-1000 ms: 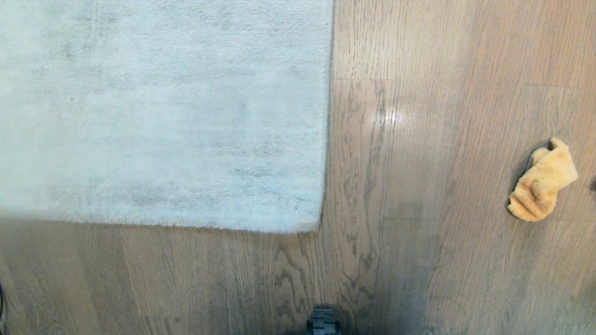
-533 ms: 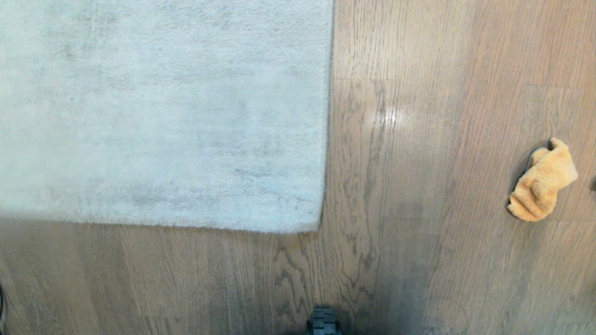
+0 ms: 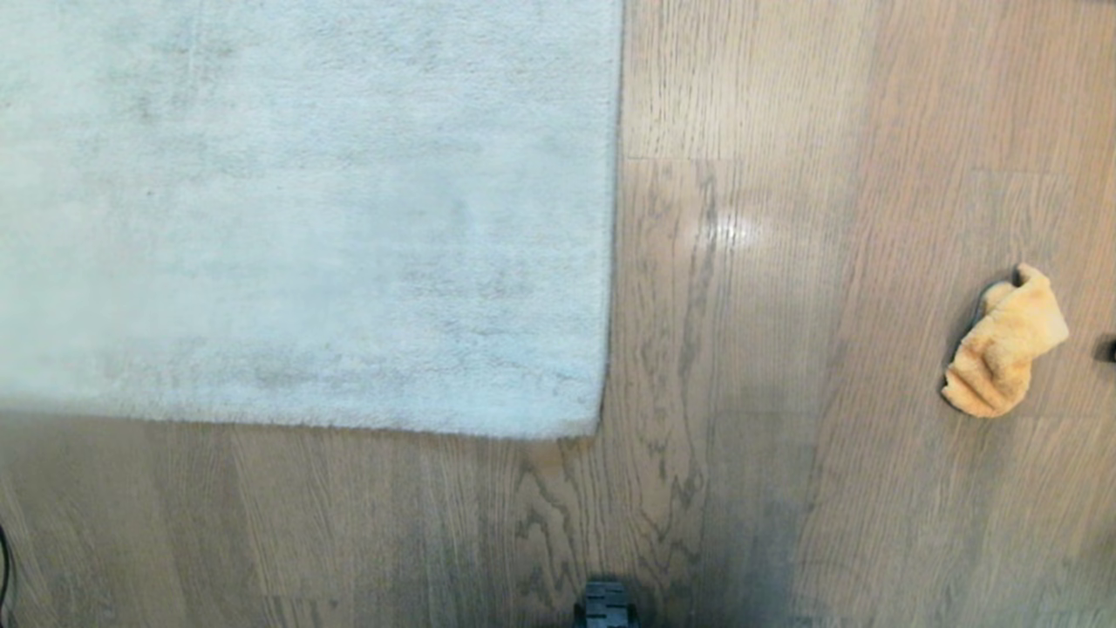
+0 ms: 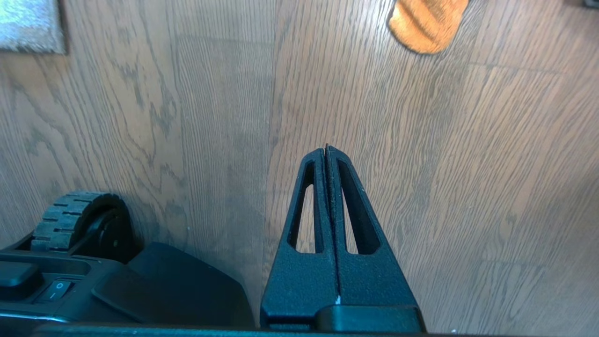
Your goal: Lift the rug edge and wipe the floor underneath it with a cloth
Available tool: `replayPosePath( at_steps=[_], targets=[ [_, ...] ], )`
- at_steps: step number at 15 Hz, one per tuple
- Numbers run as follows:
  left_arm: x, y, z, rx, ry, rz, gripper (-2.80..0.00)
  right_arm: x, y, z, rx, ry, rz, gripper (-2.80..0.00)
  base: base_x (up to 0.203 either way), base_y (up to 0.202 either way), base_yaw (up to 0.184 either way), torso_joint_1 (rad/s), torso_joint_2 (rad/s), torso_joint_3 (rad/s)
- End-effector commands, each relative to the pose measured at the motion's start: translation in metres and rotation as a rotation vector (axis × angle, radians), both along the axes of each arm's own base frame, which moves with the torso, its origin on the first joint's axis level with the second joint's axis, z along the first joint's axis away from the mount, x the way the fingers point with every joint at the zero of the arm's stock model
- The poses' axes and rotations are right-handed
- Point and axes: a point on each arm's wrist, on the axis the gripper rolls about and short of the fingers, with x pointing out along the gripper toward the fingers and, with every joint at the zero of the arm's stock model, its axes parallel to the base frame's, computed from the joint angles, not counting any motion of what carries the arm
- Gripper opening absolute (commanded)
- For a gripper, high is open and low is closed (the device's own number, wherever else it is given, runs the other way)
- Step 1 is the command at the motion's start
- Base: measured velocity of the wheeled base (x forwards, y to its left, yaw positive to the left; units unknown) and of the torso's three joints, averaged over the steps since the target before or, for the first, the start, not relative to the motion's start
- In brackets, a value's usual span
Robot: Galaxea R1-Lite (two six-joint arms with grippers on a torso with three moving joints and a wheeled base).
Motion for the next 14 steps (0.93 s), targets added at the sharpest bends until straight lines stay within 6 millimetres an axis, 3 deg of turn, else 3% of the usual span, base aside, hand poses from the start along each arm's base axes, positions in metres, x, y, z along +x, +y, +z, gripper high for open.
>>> replayPosePath(
  at_steps=[1,14],
  targets=[
    [0.0,0.0,0.0,-0.007,0.0,0.001,-2.8,0.0001,0.0,0.0,-0.001,0.002,0.001,-2.8,0.0,0.0,0.0,-0.001,0.0,0.181],
    [0.0,0.0002,-0.0001,-0.008,0.002,0.01,-2.8,0.0,0.0,0.0004,-0.001,0.0,0.001,-2.8,0.0,0.0,0.0,0.001,0.0,0.2]
  ],
)
